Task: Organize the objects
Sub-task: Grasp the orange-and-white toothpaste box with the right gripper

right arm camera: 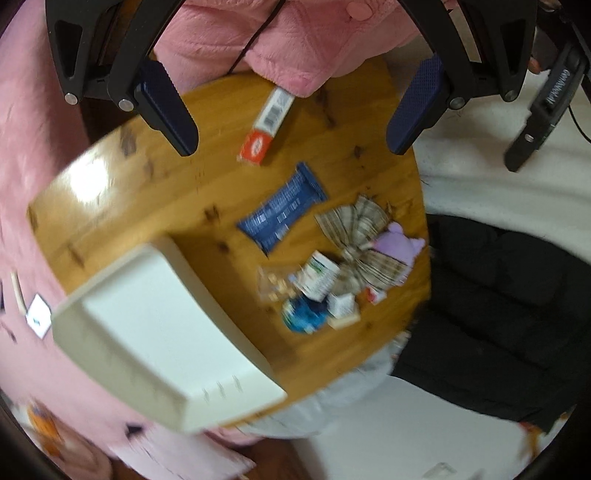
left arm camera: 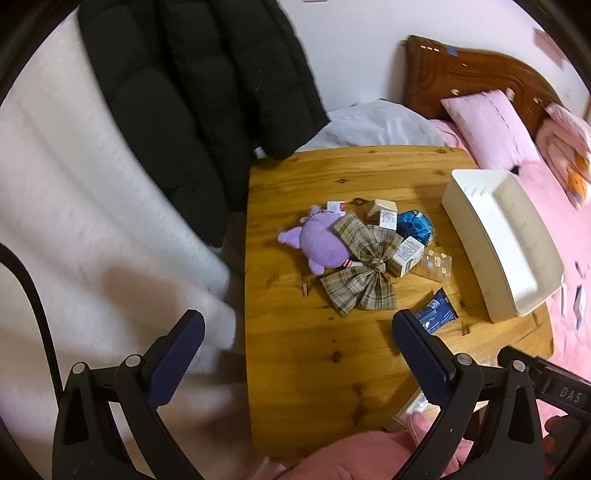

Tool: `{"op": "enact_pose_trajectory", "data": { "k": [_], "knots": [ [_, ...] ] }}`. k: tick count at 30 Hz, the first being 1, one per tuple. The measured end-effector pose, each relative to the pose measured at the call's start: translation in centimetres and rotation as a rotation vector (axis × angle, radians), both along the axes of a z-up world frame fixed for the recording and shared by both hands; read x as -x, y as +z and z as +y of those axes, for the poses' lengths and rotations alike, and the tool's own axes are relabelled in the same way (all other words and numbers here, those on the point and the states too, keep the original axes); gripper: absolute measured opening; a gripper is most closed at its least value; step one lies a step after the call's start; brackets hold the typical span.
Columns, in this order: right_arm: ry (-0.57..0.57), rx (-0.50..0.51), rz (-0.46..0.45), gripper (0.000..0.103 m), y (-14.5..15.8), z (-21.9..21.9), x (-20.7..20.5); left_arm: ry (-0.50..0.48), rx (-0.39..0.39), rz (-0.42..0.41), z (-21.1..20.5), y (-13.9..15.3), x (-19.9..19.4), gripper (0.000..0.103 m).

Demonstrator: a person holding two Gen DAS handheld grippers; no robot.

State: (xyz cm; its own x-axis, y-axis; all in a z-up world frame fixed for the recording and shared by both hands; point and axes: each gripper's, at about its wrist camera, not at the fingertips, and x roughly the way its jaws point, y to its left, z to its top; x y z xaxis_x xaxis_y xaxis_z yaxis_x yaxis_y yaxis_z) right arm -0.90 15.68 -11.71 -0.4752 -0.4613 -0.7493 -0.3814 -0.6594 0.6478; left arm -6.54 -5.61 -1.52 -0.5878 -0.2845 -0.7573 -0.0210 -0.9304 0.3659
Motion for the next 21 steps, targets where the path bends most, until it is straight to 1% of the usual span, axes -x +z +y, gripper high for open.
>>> {"op": "enact_pose_trajectory", "data": {
  "k": [2, 3, 5, 9, 12, 15, 17, 21],
  "knots": [
    [-0.014, 0.031, -0.04, 0.101, -1.0, -0.2, -0.2, -0.035, 0.026, 0.001, 0.3, -0.2, 0.5, 0.101],
    [-0.019, 0.046, -0.059, 0.1, -1.6, -0.4, -0.2, -0.06, 0.05, -0.005, 0.6, -0.4, 1.0, 0.101],
    [-0.038, 0.084, -0.095, 0.1, -2.7, -0.6, -0.4, -0.094, 0.074, -0.02, 1.0, -0.7, 1.6, 0.101],
    [-0.052, 0.141, -0.153, 0.1, -4.6, -1.2, -0.6, -0.175, 0.067, -0.093, 2.2, -1.7, 3.3, 0.101],
    [-0.05, 0.167, -0.205, 0.097, -6.2, -1.9, -0.5, -0.217, 0.084, -0.126, 3.3, -2.5, 4.3, 0.101],
    [-0.048, 0.2, -0.248, 0.096, -7.8, -2.4, -0.3, -0.275, 0.099, -0.182, 4.5, -3.8, 5.5, 0.101],
    [-0.053, 0.21, -0.262, 0.095, -8.6, -2.8, -0.1, -0.301, 0.108, -0.242, 5.4, -5.0, 6.3, 0.101],
    [-0.032, 0.186, -0.271, 0.092, -9.9, -3.7, 0.6, -0.335, 0.137, -0.324, 7.2, -7.8, 7.8, 0.101]
  ]
}}
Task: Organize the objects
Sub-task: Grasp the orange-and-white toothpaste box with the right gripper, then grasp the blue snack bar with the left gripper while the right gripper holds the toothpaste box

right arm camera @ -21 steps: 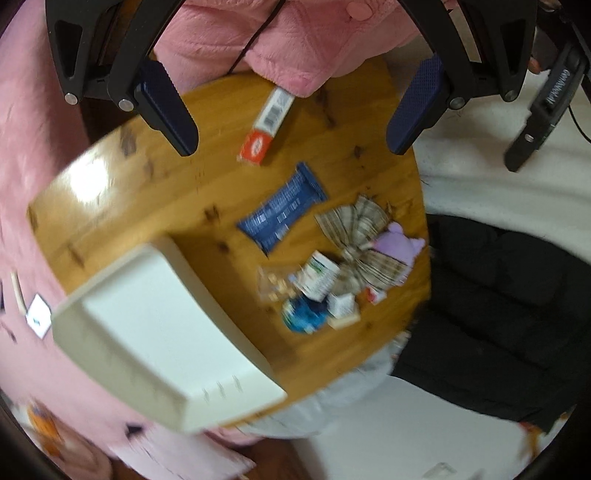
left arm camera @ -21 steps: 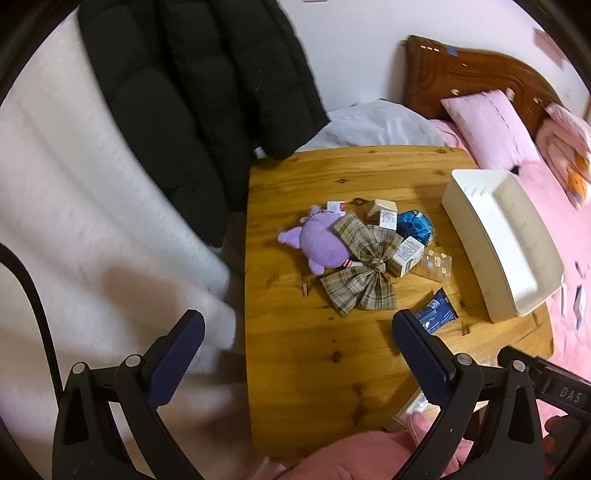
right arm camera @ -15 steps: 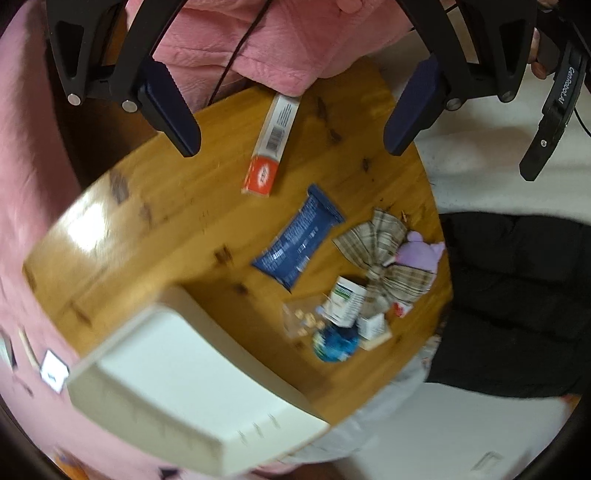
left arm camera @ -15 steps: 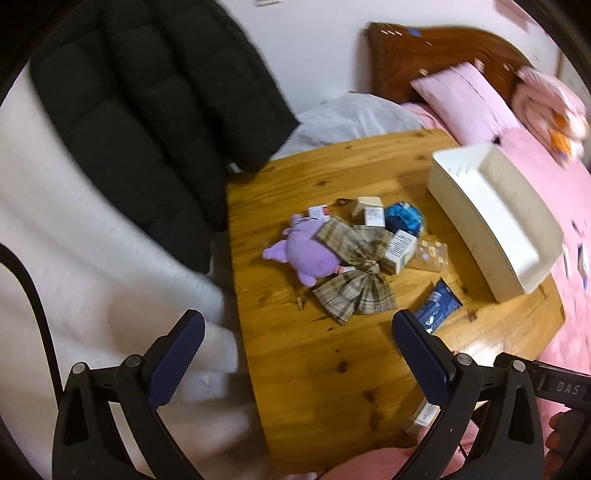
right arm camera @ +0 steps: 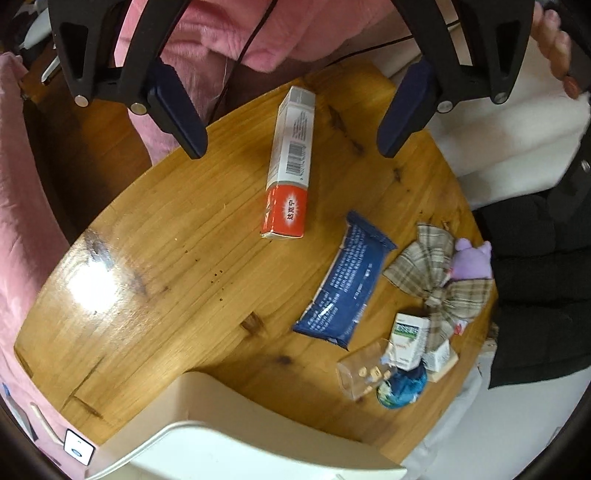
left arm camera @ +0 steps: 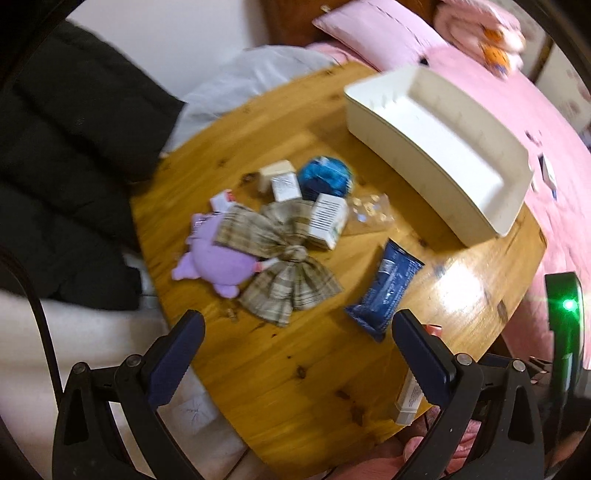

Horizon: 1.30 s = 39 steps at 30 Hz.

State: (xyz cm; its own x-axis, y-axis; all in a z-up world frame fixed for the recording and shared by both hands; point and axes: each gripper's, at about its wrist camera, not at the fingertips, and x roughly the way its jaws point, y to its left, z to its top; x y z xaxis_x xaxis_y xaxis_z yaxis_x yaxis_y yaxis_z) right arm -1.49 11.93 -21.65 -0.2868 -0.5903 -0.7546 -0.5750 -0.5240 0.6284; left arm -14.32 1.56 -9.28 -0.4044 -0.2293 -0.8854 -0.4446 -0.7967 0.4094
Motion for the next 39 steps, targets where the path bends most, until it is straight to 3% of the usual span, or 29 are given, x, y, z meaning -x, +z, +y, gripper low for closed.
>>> {"op": "enact_pose_trajectory", "data": {
  "k": [6, 10, 18, 28, 39],
  "knots": [
    [0.02, 0.005, -0.008, 0.086, -2.3, -1.5, 0.4, -0.039, 0.055, -0.065, 1.8, -4.2, 1.5, 0.101],
    [0.048, -0.005, -0.002, 0.075, -3.7, -2.6, 0.5, -0.017, 0.077, -0.117, 2.4, -7.1, 2.5, 0.101],
    [0.086, 0.009, 0.016, 0.063, -5.5, -3.6, 0.7, 0.061, 0.103, -0.209, 3.2, -11.2, 4.1, 0.101],
    [0.093, 0.026, 0.056, 0.035, -6.2, -2.8, 0.6, 0.114, 0.132, -0.258, 3.7, -13.3, 5.2, 0.101],
    [0.098, 0.051, 0.081, 0.031, -6.2, -1.3, 0.3, 0.151, 0.189, -0.314, 3.7, -15.4, 4.8, 0.1]
  ]
}}
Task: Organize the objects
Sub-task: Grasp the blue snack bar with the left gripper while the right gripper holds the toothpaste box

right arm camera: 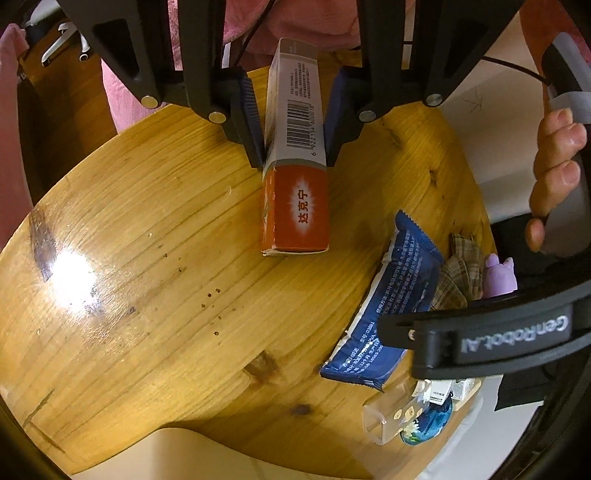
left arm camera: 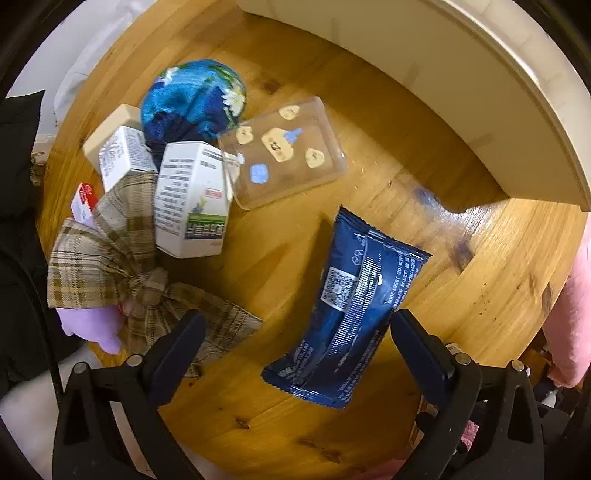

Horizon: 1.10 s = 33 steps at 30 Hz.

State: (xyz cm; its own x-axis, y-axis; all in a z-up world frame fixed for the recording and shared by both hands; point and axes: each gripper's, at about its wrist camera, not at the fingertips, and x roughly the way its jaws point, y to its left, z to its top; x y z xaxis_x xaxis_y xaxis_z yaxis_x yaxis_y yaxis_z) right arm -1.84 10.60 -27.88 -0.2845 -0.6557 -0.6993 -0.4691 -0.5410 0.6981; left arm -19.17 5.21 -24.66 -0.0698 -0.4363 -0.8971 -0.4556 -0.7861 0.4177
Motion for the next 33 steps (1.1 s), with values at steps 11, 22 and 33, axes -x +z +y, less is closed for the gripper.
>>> {"op": "enact_pose_trajectory", "data": {
  "k": [11, 22, 33],
  "knots": [
    [-0.009, -0.027, 0.007, 0.026, 0.5, -0.2, -0.1, 0.073, -0.011, -0.052, -1.0, -0.2, -1.1, 0.087],
    [-0.023, -0.068, -0.007, 0.026, 1.2, 0.8, -0.9, 0.136, 0.013, -0.117, -3.5, -0.2, -2.3, 0.051],
    [-0.048, -0.086, -0.027, 0.026, 1.7, 2.4, -1.1, 0.187, 0.014, -0.137, -7.1, 1.8, -4.2, 0.048]
  ]
}}
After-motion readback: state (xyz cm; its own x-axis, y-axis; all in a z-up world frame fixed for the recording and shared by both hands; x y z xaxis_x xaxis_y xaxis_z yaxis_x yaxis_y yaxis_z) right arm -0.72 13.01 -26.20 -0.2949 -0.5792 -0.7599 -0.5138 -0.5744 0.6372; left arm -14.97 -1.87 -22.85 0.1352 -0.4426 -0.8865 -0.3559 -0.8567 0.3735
